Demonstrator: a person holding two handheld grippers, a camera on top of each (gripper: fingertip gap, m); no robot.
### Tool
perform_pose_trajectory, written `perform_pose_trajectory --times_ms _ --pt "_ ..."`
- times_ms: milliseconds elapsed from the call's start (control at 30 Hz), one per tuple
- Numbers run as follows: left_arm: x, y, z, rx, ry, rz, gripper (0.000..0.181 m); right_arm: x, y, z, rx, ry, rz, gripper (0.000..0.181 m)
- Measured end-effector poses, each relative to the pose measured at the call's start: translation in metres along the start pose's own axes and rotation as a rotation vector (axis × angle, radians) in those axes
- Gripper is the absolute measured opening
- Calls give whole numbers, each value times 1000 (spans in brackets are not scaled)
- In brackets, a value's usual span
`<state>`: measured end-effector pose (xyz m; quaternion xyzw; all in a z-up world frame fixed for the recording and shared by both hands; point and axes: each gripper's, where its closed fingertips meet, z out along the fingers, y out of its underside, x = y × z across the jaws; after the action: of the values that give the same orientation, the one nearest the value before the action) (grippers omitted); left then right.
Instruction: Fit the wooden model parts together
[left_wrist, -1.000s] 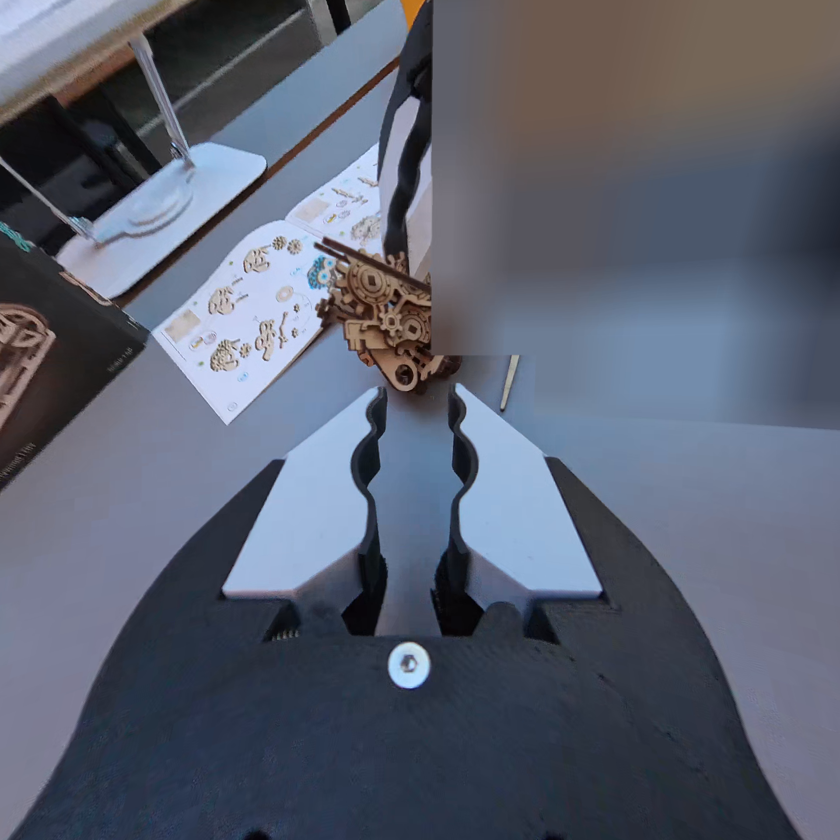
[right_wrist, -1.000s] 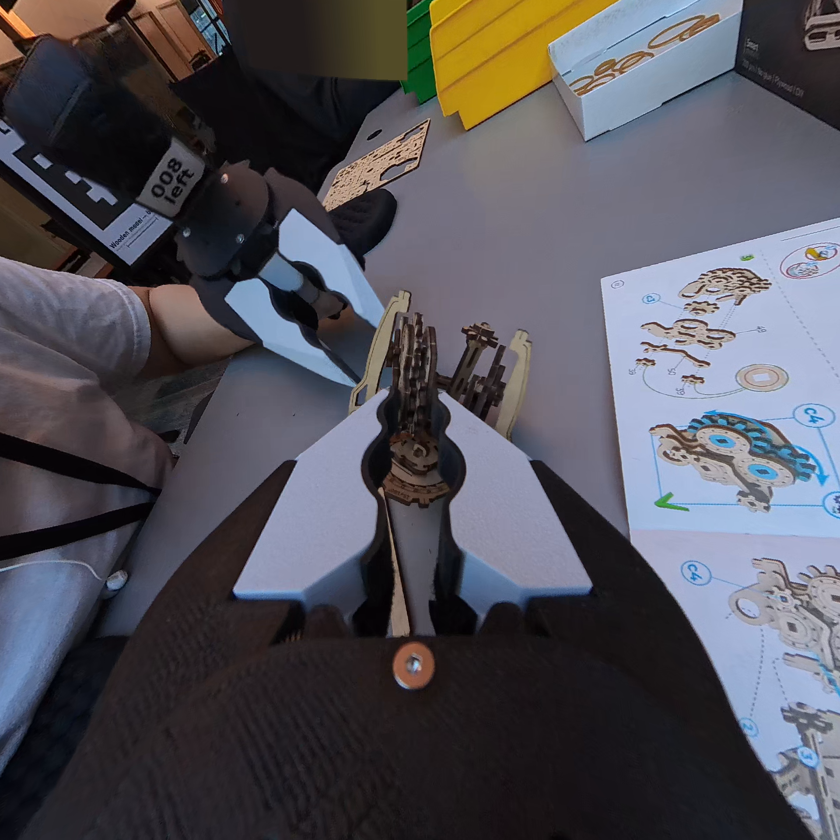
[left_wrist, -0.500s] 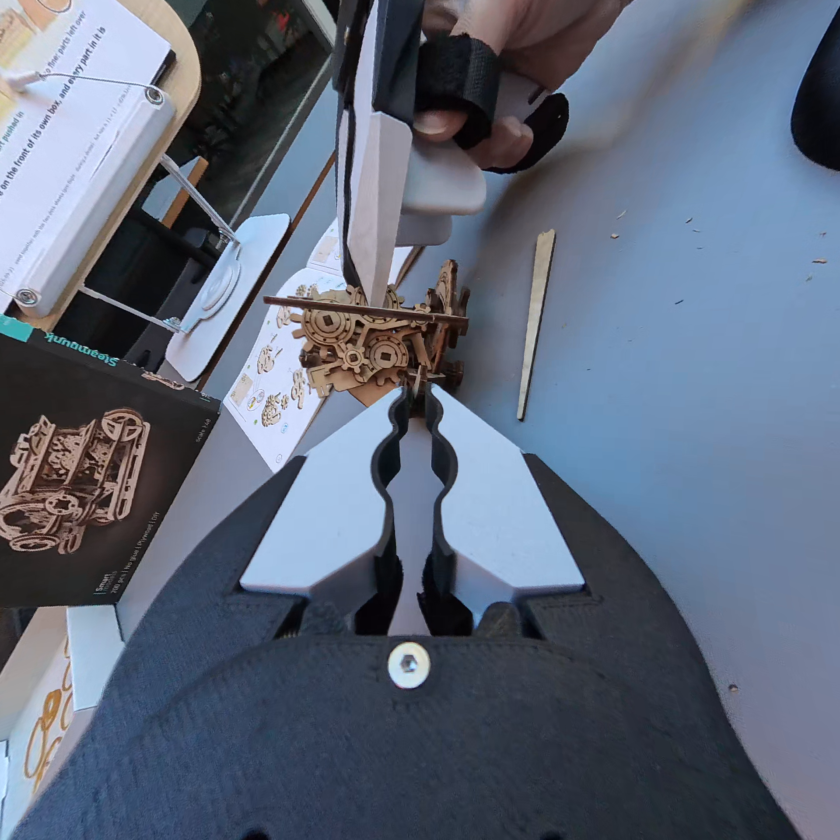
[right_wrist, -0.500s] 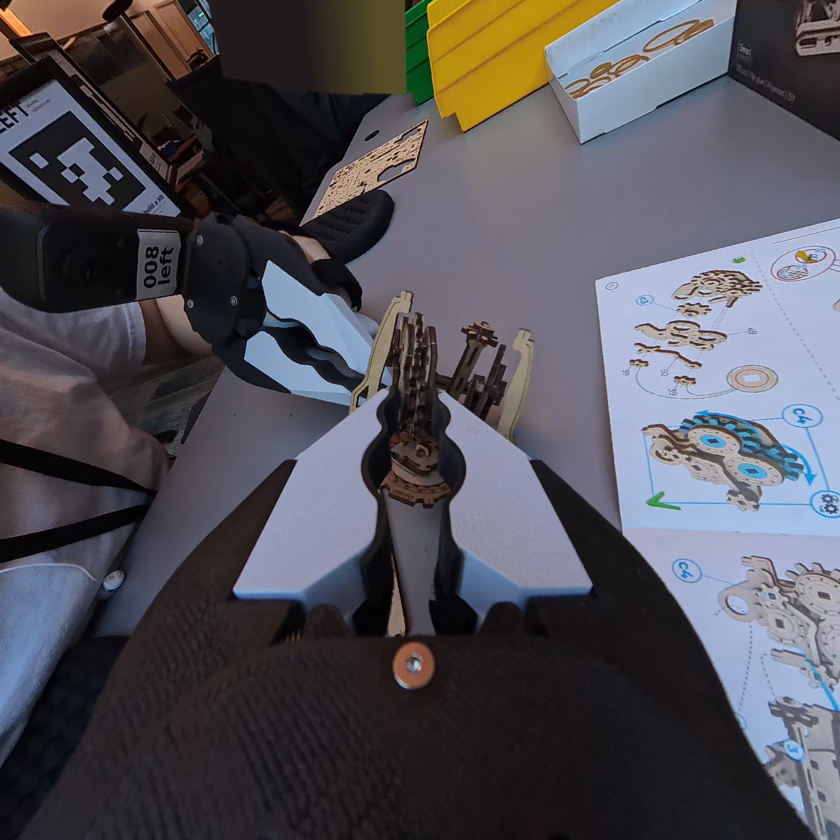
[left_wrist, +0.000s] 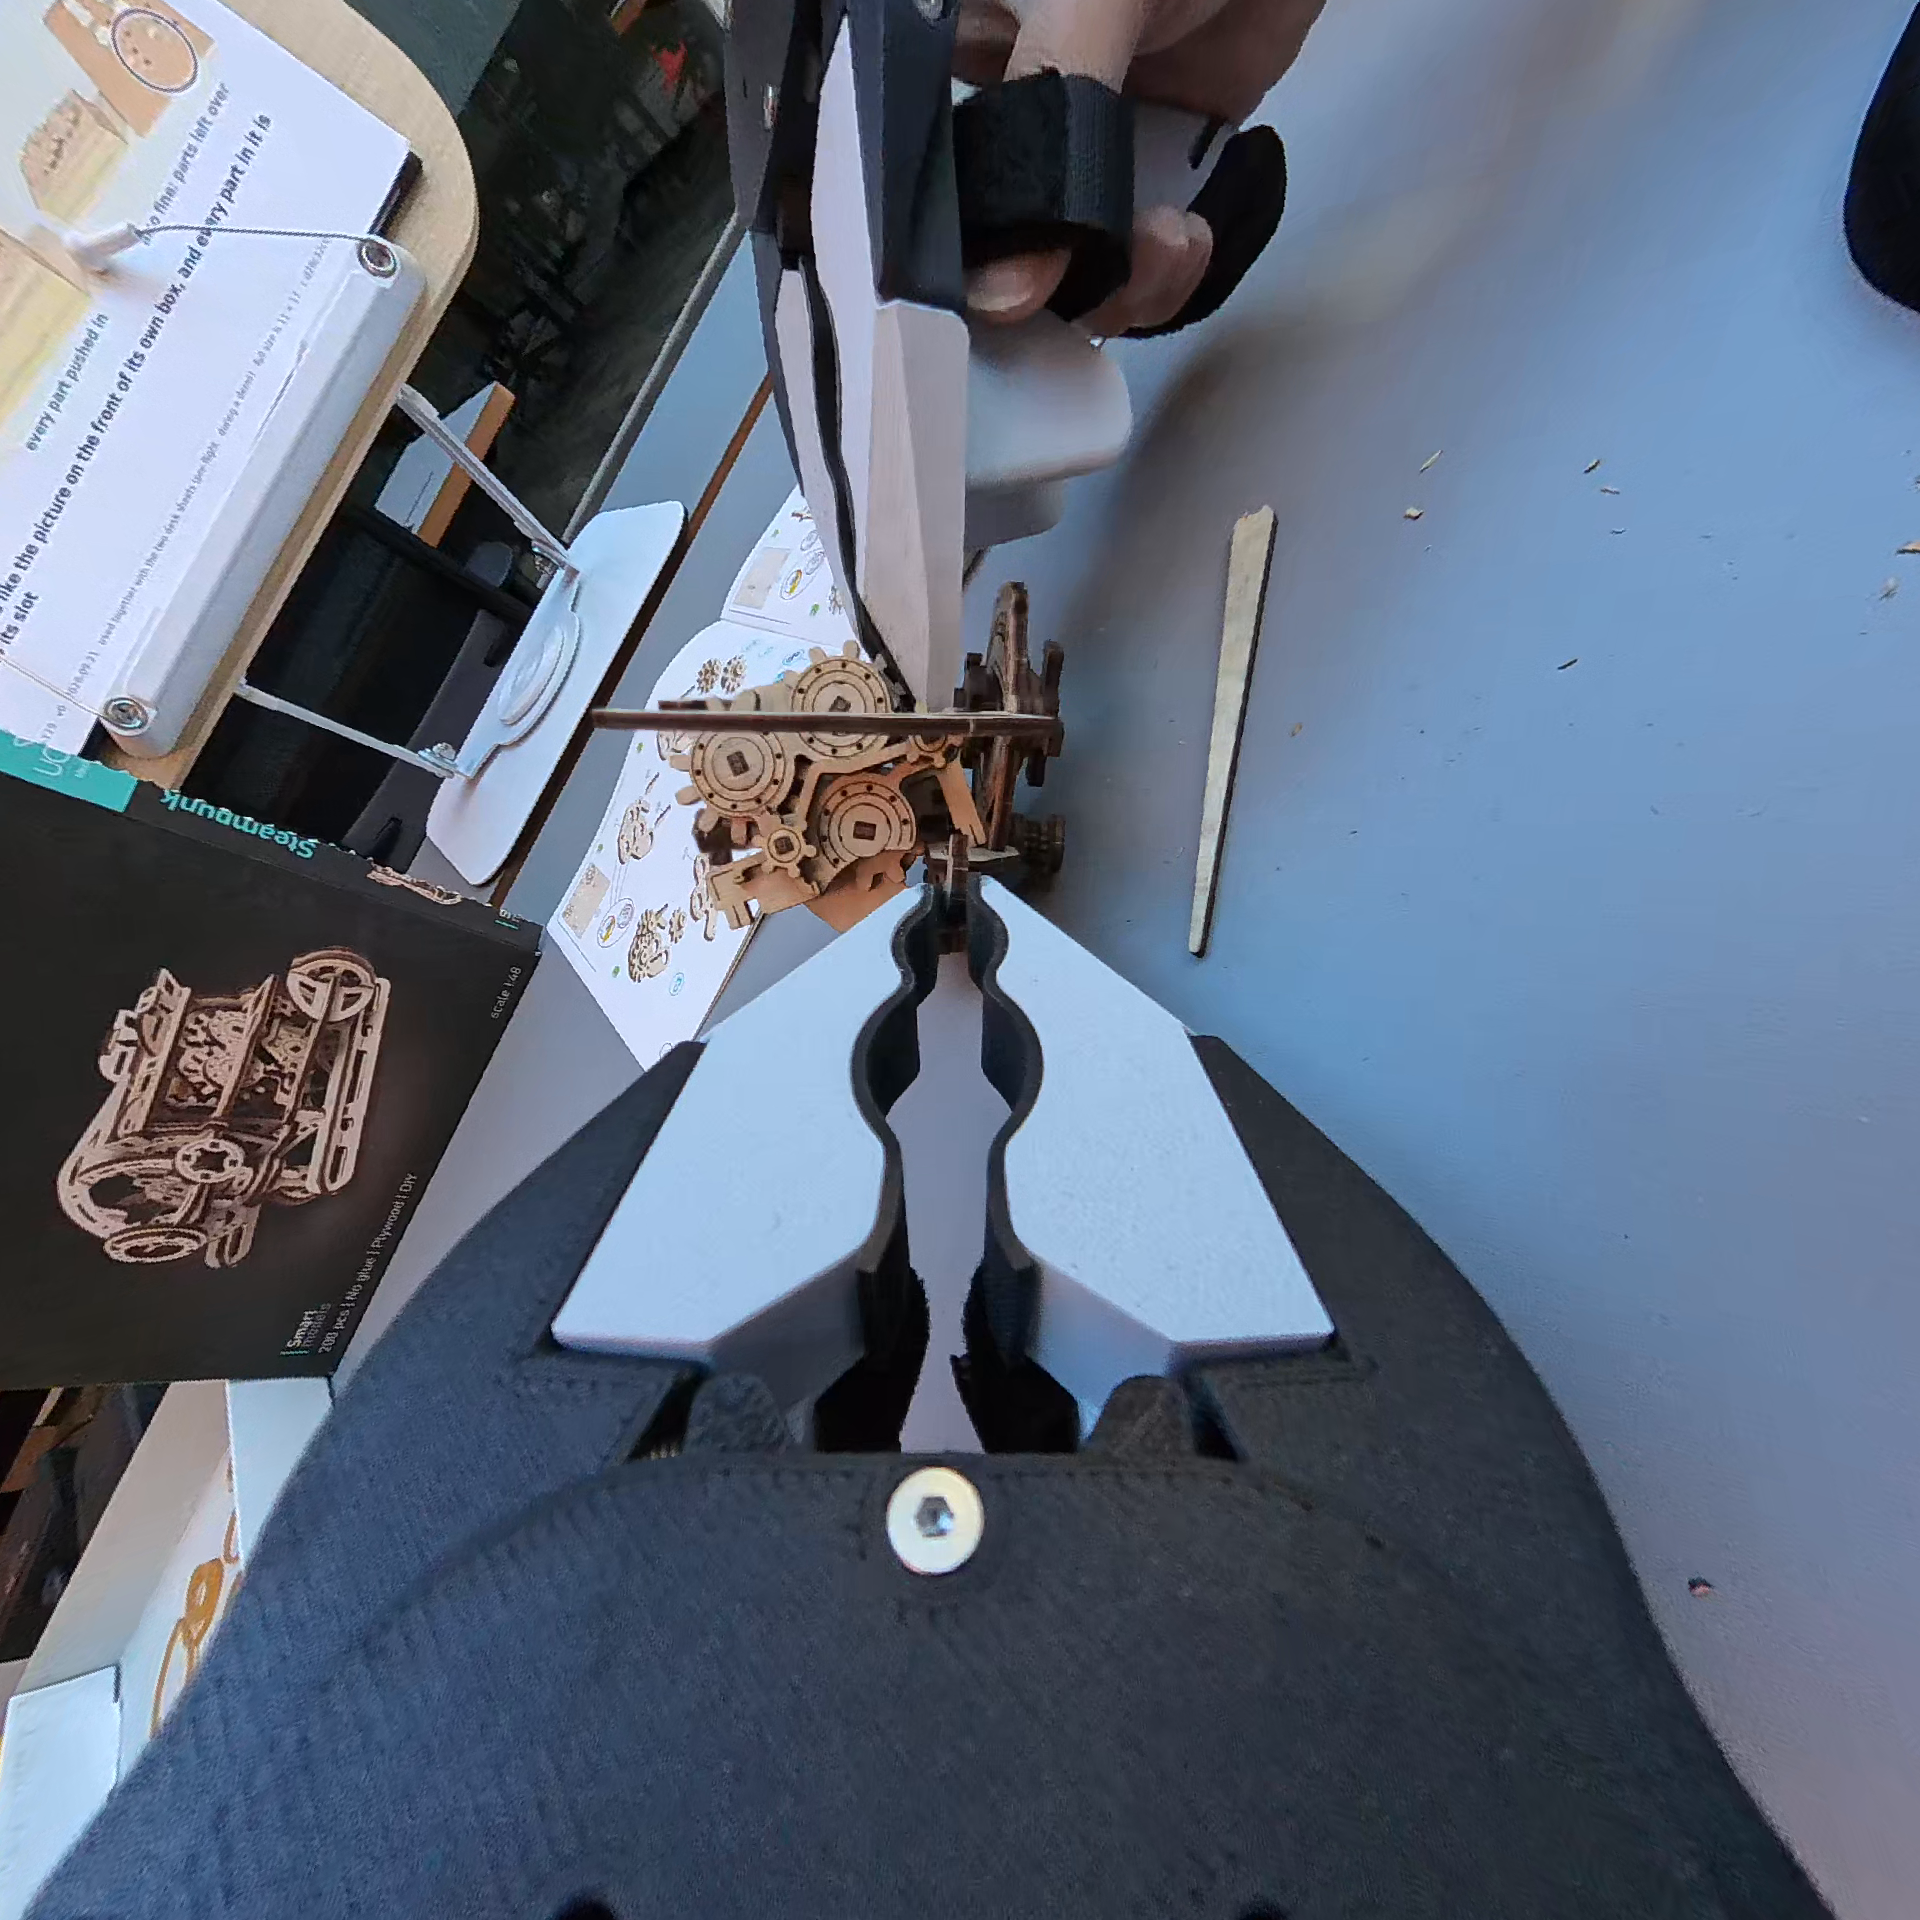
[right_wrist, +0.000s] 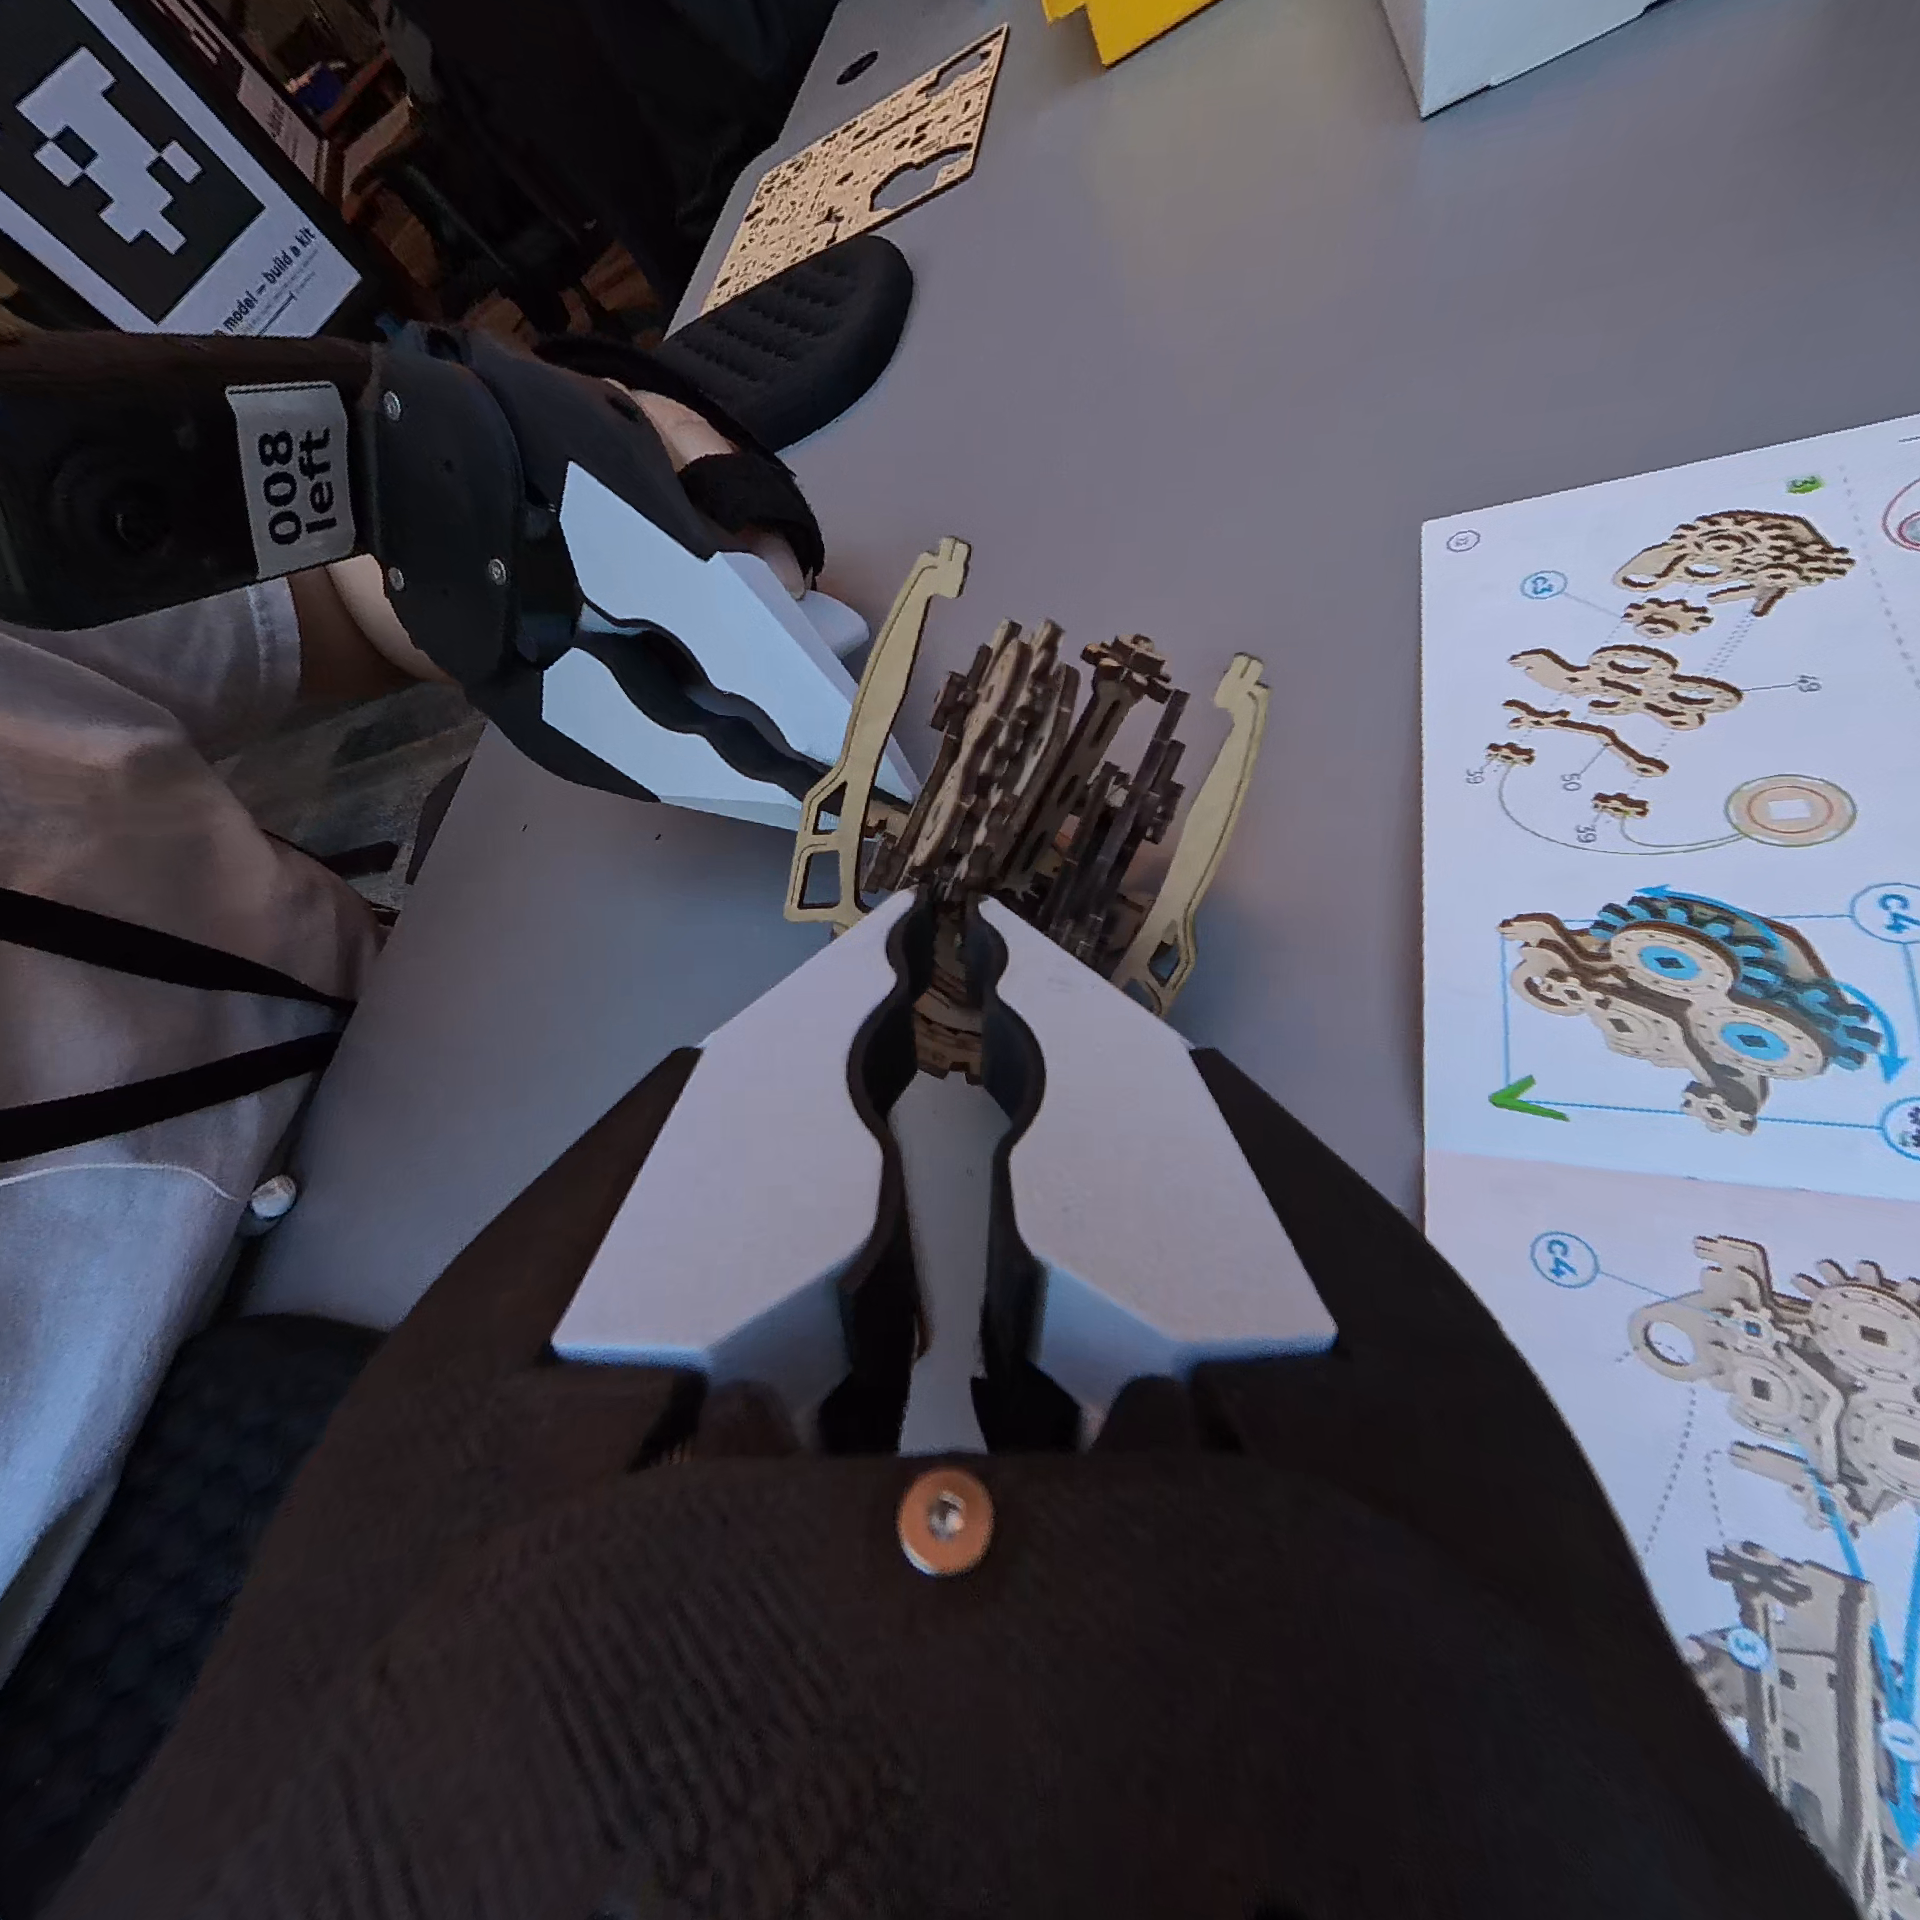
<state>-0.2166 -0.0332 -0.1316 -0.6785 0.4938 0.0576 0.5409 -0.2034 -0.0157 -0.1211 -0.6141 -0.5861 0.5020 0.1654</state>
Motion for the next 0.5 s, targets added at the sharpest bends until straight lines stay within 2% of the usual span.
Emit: perform_pose_trajectory --times_ms 500 --pt "-1 3 -1 1 12 -71 3 2 -5 2 57 81 -60 1"
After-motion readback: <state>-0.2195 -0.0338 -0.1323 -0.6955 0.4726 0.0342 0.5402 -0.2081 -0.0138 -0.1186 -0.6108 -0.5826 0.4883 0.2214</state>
